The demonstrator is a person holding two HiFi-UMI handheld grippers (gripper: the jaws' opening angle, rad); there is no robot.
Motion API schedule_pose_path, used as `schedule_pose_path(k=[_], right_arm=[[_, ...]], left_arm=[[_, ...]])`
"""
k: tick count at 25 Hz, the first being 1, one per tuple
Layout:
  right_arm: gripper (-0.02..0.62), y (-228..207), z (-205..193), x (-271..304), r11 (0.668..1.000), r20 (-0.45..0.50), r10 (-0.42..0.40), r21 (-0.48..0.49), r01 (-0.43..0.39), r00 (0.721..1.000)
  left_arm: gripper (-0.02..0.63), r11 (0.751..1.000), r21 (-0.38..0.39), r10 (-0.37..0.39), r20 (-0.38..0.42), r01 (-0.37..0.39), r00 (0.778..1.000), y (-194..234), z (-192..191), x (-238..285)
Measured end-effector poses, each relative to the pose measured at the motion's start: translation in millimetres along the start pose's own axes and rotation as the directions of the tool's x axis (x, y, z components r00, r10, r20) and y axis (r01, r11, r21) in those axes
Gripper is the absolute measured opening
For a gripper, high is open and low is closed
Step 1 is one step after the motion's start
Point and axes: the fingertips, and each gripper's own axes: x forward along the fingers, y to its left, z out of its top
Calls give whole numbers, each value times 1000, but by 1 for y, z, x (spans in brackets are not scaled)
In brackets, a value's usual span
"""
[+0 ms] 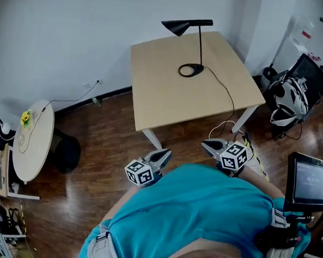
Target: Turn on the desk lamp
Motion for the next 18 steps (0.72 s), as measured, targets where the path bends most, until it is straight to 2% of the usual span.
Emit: schedule_pose_path(k=[3,8,10,12,15,18], right_arm=[[2,-19,27,23,1000,-11,-9,-12,9,1000],[2,-68,17,30,997,-9,-37,66,38,999],[2,-94,20,41,998,1,-10,67,10,1000],[2,-126,30,54,997,5,34,62,-34,999],[2,-171,49,72,993,-3,110,37,-110,994],[2,-200,66,87,982,4,187,-3,-186,982]], left_arm=[[0,999,0,-37,-12,37,999,31,22,13],[0,997,-72,17,0,-17,1000,73,16,21],[0,998,-35,42,-20,-42,999,87,18,36],[0,996,11,89,-7,-89,996,104,35,55],[0,985,21,170,57,-171,984,125,58,86],[0,974,2,224,92,-225,970,142,60,110]])
